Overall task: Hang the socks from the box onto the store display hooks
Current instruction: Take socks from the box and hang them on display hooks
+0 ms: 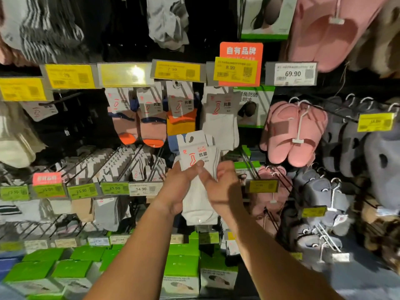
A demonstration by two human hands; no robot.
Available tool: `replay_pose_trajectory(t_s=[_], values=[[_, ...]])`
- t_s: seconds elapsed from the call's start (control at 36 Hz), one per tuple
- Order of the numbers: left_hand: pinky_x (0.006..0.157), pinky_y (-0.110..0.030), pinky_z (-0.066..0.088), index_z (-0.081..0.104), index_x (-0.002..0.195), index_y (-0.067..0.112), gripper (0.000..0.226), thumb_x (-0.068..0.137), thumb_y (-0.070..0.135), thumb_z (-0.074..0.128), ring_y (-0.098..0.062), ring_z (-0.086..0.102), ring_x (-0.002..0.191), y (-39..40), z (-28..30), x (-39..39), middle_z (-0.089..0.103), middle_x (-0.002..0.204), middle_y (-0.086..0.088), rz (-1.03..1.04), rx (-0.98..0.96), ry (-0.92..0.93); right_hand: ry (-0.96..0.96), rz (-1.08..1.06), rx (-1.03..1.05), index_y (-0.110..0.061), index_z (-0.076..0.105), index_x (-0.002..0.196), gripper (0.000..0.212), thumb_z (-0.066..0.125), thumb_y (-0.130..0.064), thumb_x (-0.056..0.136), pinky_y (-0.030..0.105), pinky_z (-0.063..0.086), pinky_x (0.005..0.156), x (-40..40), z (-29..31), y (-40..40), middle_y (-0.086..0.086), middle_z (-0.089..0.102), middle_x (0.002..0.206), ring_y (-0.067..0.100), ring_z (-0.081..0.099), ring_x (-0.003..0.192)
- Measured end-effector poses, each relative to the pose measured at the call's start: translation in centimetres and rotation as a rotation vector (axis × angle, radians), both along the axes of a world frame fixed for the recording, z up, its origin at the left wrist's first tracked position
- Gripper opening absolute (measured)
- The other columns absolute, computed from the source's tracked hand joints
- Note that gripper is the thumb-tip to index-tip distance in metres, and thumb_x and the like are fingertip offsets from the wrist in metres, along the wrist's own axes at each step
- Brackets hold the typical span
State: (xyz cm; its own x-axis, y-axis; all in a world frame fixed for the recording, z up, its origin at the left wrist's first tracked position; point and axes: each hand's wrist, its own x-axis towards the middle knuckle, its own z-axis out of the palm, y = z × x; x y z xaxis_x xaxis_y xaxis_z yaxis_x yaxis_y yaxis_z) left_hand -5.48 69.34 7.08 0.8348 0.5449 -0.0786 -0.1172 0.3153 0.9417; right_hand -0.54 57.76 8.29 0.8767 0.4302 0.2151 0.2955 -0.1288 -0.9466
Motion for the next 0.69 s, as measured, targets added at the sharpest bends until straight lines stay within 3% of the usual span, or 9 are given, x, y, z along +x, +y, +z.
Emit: replay_pose_trajectory(t_s=[0.06, 0.11, 0.14, 0.22, 0.28, 0.33, 0.44, 0.56, 0.69], values=[[0.103, -0.059, 0.049, 0.059, 0.134, 0.014, 0.067, 0.075, 0.033, 0.084, -0.036, 0.065, 0.119, -0.1, -0.1, 0.4, 0.070, 0.125, -0.013, -0.007, -0.003, 0.003, 0.080, -0.005, 0.050, -0.013, 0.044, 0.098, 0.039, 0.074, -0.035, 0.087, 0.009, 0.042, 0.055, 0.3, 0.1, 0.2, -0.002, 0.046, 0.075, 0.007, 0.048, 0.063], [0.102, -0.055, 0.050, 0.059, 0.134, 0.015, 0.069, 0.074, 0.035, 0.085, -0.034, 0.066, 0.119, -0.3, -0.1, 0.7, 0.071, 0.125, -0.011, 0.000, -0.008, -0.006, 0.116, 0.056, 0.066, -0.019, 0.049, 0.095, 0.038, 0.079, -0.039, 0.081, 0.022, 0.055, 0.063, 1.3, 0.1, 0.2, 0.009, 0.064, 0.082, 0.020, 0.065, 0.072], [0.102, -0.054, 0.050, 0.058, 0.135, 0.015, 0.072, 0.073, 0.038, 0.086, -0.033, 0.067, 0.118, -0.3, -0.1, 0.9, 0.071, 0.125, -0.010, 0.007, -0.013, -0.007, 0.110, 0.081, 0.067, -0.023, 0.051, 0.093, 0.035, 0.080, -0.039, 0.081, 0.027, 0.058, 0.066, 1.8, 0.0, 0.1, 0.009, 0.069, 0.084, 0.020, 0.069, 0.075], [0.098, -0.055, 0.053, 0.053, 0.138, 0.014, 0.077, 0.076, 0.047, 0.085, -0.034, 0.067, 0.116, -0.5, 0.1, 1.1, 0.069, 0.129, -0.014, -0.011, -0.042, -0.021, 0.140, 0.151, 0.083, -0.019, 0.058, 0.090, 0.017, 0.074, -0.018, 0.088, 0.021, 0.054, 0.064, 2.7, 0.2, -0.6, -0.001, 0.070, 0.076, 0.003, 0.067, 0.066], [0.089, -0.049, 0.058, 0.051, 0.140, 0.012, 0.065, 0.090, 0.047, 0.071, -0.034, 0.067, 0.117, -0.4, 0.3, 1.1, 0.068, 0.129, -0.015, -0.026, -0.062, -0.041, 0.201, 0.151, 0.137, -0.013, 0.065, 0.097, 0.010, 0.071, -0.013, 0.089, 0.040, 0.059, 0.079, 3.1, 0.1, -1.0, 0.006, 0.075, 0.088, 0.020, 0.073, 0.083], [0.091, -0.046, 0.057, 0.047, 0.144, 0.011, 0.060, 0.098, 0.048, 0.060, -0.032, 0.066, 0.120, -0.1, 0.4, 1.1, 0.067, 0.132, -0.014, -0.038, -0.067, -0.054, 0.230, 0.126, 0.168, -0.011, 0.069, 0.101, 0.014, 0.071, -0.015, 0.087, 0.052, 0.056, 0.088, 3.1, 0.1, -1.2, 0.008, 0.076, 0.098, 0.029, 0.072, 0.093], [0.100, -0.047, 0.055, 0.043, 0.146, 0.008, 0.043, 0.106, 0.021, 0.049, -0.033, 0.063, 0.124, 0.6, -0.1, 0.6, 0.064, 0.135, -0.016, -0.075, -0.075, -0.058, 0.296, 0.102, 0.201, -0.010, 0.071, 0.098, 0.024, 0.073, -0.024, 0.079, 0.055, 0.055, 0.091, 3.0, -0.1, -1.4, 0.007, 0.076, 0.101, 0.028, 0.071, 0.097], [0.102, -0.047, 0.053, 0.040, 0.147, 0.006, 0.045, 0.102, 0.003, 0.048, -0.035, 0.060, 0.127, 0.8, -0.5, 0.2, 0.061, 0.139, -0.018, -0.099, -0.041, -0.100, 0.344, 0.121, 0.206, -0.012, 0.071, 0.100, 0.010, 0.066, -0.010, 0.091, 0.049, 0.055, 0.094, 3.1, 0.0, -1.9, 0.002, 0.076, 0.100, 0.022, 0.071, 0.098], [0.078, -0.029, 0.061, 0.052, 0.129, 0.011, 0.031, 0.103, -0.003, 0.046, -0.018, 0.073, 0.100, 0.5, 0.2, 0.3, 0.074, 0.113, -0.005, -0.007, 0.062, -0.085, 0.293, 0.070, 0.198, -0.020, 0.070, 0.096, 0.009, 0.064, -0.016, 0.091, 0.053, 0.055, 0.090, 3.9, 0.2, -2.8, -0.001, 0.076, 0.098, 0.024, 0.071, 0.095]])
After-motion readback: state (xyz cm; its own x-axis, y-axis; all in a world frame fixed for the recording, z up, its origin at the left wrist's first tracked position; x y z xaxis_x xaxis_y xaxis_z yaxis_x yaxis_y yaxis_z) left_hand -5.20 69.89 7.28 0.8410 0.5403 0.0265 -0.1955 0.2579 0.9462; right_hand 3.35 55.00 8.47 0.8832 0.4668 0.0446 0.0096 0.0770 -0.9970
